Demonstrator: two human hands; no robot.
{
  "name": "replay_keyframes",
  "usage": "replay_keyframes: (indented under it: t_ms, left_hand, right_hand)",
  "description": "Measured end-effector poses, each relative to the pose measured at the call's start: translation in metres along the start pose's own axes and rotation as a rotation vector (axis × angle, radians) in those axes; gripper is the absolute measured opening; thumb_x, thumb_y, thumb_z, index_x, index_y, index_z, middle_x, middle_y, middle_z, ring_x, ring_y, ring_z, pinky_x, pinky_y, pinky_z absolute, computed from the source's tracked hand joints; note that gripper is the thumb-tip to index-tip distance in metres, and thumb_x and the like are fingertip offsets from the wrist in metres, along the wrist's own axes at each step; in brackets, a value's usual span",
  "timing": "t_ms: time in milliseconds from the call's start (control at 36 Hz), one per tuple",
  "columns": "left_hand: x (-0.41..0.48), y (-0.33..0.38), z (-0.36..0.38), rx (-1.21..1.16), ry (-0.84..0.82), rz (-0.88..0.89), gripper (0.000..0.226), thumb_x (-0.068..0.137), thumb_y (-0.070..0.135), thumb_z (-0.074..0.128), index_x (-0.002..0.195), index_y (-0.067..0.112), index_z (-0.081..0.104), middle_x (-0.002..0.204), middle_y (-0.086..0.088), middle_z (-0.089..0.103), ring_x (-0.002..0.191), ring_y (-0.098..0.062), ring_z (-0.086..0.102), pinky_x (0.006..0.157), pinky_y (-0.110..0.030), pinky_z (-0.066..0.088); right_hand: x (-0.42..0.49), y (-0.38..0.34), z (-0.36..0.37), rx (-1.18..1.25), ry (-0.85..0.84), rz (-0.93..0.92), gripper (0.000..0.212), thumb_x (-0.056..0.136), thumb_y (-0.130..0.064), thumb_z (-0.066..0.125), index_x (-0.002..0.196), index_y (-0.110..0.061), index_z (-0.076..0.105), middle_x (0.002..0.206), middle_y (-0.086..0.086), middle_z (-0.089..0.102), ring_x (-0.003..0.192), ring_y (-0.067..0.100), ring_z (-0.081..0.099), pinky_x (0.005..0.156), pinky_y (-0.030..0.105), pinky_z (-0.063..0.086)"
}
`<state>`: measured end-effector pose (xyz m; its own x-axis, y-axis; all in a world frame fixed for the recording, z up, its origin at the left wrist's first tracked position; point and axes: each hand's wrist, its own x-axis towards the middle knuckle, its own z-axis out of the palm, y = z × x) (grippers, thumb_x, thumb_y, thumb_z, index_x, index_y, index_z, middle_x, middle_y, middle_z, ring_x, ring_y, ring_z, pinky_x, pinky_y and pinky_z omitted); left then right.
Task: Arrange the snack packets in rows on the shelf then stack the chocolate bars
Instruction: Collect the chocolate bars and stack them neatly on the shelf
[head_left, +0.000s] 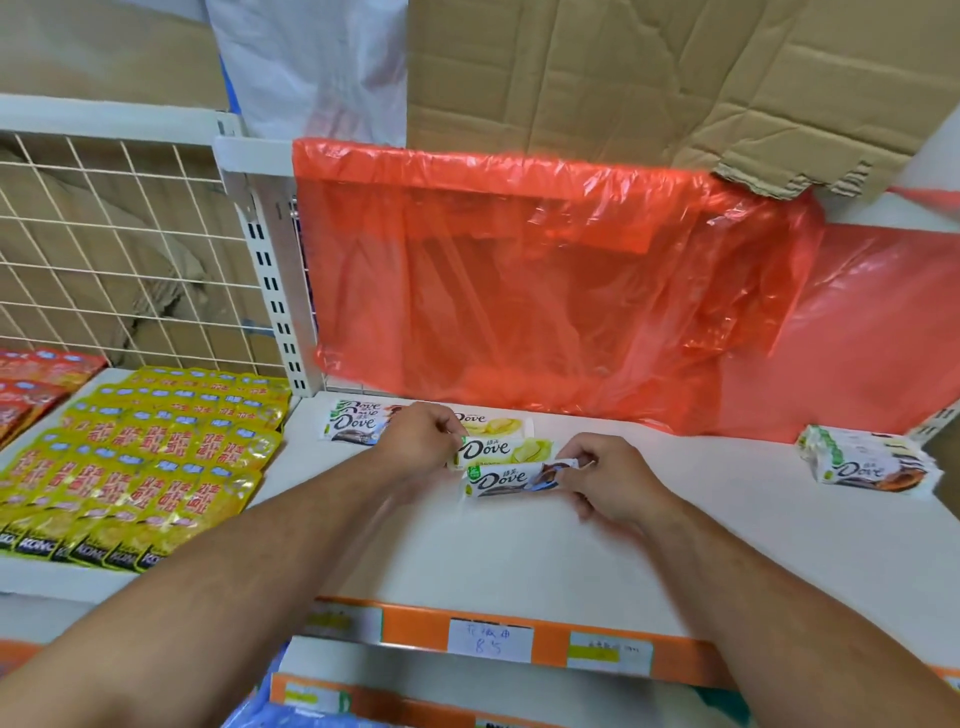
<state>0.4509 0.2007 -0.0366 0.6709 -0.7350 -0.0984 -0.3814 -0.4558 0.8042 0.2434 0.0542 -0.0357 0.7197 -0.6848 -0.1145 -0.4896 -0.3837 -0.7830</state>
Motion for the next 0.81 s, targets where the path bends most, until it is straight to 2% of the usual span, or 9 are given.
replay_keyframes:
  t_ms: [83, 222, 333, 417, 528, 694, 806]
  left_hand:
    - [0.009, 0.0, -0.002, 0.025, 0.006, 0.0, 0.029, 0.086, 0.002, 0.063, 0.065, 0.021, 0.067, 0.057, 0.009, 0.064, 0.068, -0.022, 0.065, 0.078, -0.041, 0.059]
    - [0.026, 0.0, 0.0, 0.081, -0.007, 0.005, 0.027, 0.086, 0.003, 0.064, 0.065, 0.021, 0.067, 0.062, 0.01, 0.065, 0.067, -0.019, 0.064, 0.077, -0.033, 0.056]
    - [0.04, 0.002, 0.001, 0.153, -0.045, 0.032, 0.027, 0.087, 0.004, 0.063, 0.066, 0.022, 0.065, 0.068, 0.009, 0.065, 0.065, -0.014, 0.061, 0.069, -0.025, 0.051]
    - [0.046, 0.002, 0.0, 0.259, -0.062, 0.069, 0.022, 0.087, 0.007, 0.06, 0.071, 0.02, 0.067, 0.078, 0.003, 0.071, 0.072, -0.015, 0.064, 0.066, -0.023, 0.046]
    - [0.051, 0.0, -0.001, 0.437, -0.057, 0.185, 0.022, 0.084, 0.008, 0.053, 0.077, 0.022, 0.069, 0.088, -0.002, 0.074, 0.085, -0.024, 0.067, 0.071, -0.028, 0.049]
    - [0.059, -0.006, -0.003, 0.598, -0.056, 0.264, 0.022, 0.077, 0.01, 0.051, 0.074, 0.028, 0.064, 0.086, -0.002, 0.073, 0.08, -0.027, 0.067, 0.071, -0.03, 0.054]
    - [0.066, -0.009, -0.006, 0.675, -0.03, 0.292, 0.022, 0.076, 0.009, 0.05, 0.079, 0.022, 0.067, 0.085, -0.002, 0.073, 0.084, -0.029, 0.066, 0.071, -0.031, 0.052]
  right_hand:
    - [0.008, 0.0, 0.003, 0.024, -0.004, 0.001, 0.012, 0.086, -0.001, 0.068, 0.083, -0.012, 0.064, 0.067, 0.011, 0.051, 0.039, 0.02, 0.056, 0.049, 0.027, 0.043]
    - [0.014, 0.002, 0.002, 0.025, -0.008, 0.034, 0.01, 0.086, 0.001, 0.067, 0.088, -0.009, 0.066, 0.065, 0.011, 0.053, 0.04, 0.019, 0.055, 0.047, 0.024, 0.044]
    - [0.019, 0.003, 0.002, 0.039, 0.021, 0.063, 0.011, 0.086, 0.0, 0.067, 0.088, -0.011, 0.065, 0.066, 0.011, 0.054, 0.042, 0.02, 0.057, 0.05, 0.026, 0.045]
    - [0.019, 0.0, 0.005, 0.033, 0.042, 0.076, 0.011, 0.085, 0.001, 0.066, 0.085, -0.01, 0.064, 0.059, 0.009, 0.056, 0.043, 0.024, 0.058, 0.052, 0.028, 0.043]
    - [0.019, -0.003, 0.013, 0.027, 0.056, 0.096, 0.011, 0.084, 0.003, 0.065, 0.085, -0.008, 0.064, 0.052, 0.007, 0.057, 0.044, 0.025, 0.056, 0.049, 0.025, 0.043]
    - [0.019, -0.003, 0.025, 0.035, 0.085, 0.128, 0.011, 0.084, 0.001, 0.066, 0.085, -0.01, 0.064, 0.054, 0.008, 0.059, 0.045, 0.026, 0.058, 0.054, 0.033, 0.049]
    - [0.02, -0.002, 0.031, 0.058, 0.104, 0.14, 0.013, 0.083, 0.003, 0.066, 0.083, -0.01, 0.065, 0.054, 0.009, 0.058, 0.045, 0.027, 0.056, 0.056, 0.045, 0.054]
